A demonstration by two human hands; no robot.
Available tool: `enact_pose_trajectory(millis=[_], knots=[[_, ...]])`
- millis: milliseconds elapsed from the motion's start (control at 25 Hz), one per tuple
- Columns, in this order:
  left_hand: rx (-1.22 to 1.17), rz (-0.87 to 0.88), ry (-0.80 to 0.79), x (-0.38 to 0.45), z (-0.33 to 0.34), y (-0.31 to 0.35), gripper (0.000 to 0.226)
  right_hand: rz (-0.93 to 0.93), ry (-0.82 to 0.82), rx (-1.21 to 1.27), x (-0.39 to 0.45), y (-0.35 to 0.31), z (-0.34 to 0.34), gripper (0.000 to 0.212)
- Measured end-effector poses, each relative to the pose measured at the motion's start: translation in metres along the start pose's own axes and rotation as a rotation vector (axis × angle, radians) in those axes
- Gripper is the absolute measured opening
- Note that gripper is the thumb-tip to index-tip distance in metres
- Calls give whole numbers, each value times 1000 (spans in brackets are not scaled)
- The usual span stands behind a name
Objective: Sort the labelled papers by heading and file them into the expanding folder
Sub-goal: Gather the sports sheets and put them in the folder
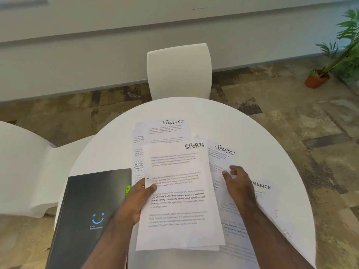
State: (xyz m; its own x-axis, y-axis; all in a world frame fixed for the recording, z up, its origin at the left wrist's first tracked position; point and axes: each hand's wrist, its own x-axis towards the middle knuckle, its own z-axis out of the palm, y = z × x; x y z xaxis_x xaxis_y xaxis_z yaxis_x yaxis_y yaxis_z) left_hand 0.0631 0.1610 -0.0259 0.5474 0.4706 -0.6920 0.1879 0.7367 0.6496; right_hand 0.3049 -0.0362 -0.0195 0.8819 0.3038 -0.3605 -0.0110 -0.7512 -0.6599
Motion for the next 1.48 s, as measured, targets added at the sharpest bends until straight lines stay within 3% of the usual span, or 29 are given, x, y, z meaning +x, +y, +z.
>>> enact_pose_trajectory(millis=[80, 200, 400, 560, 640, 800, 960, 1160, 1360, 1480], knots=[[-15, 20, 15, 1, -5, 5, 34, 35, 4, -274, 8, 10, 4, 65], [-19, 25, 40, 1, -8, 11, 37, 59, -52, -493, 12, 8, 17, 92], [-6, 38, 62, 0, -10, 14, 34, 151, -40, -551, 22, -5, 27, 106], [-7, 51, 54, 0, -14, 16, 33, 221, -52, -363, 34, -10, 24, 102], [-22, 53, 50, 0, -16, 18, 33, 222, -7, -155, 37, -6, 25, 86], [-31, 55, 42, 3, -19, 23, 34, 150, 12, 391, 34, 11, 17, 3], [-47, 62, 20, 3, -13, 25, 32, 172, -13, 646, 29, 24, -11, 8], [-20, 75, -34, 6, 6, 19, 27, 140, -292, 738, 0, 18, -18, 13], [73, -42, -36, 8, 9, 10, 25, 130, -510, 669, -41, 0, 8, 22], [149, 21, 5, 7, 11, 4, 26, 233, -562, 894, -52, -2, 10, 35]])
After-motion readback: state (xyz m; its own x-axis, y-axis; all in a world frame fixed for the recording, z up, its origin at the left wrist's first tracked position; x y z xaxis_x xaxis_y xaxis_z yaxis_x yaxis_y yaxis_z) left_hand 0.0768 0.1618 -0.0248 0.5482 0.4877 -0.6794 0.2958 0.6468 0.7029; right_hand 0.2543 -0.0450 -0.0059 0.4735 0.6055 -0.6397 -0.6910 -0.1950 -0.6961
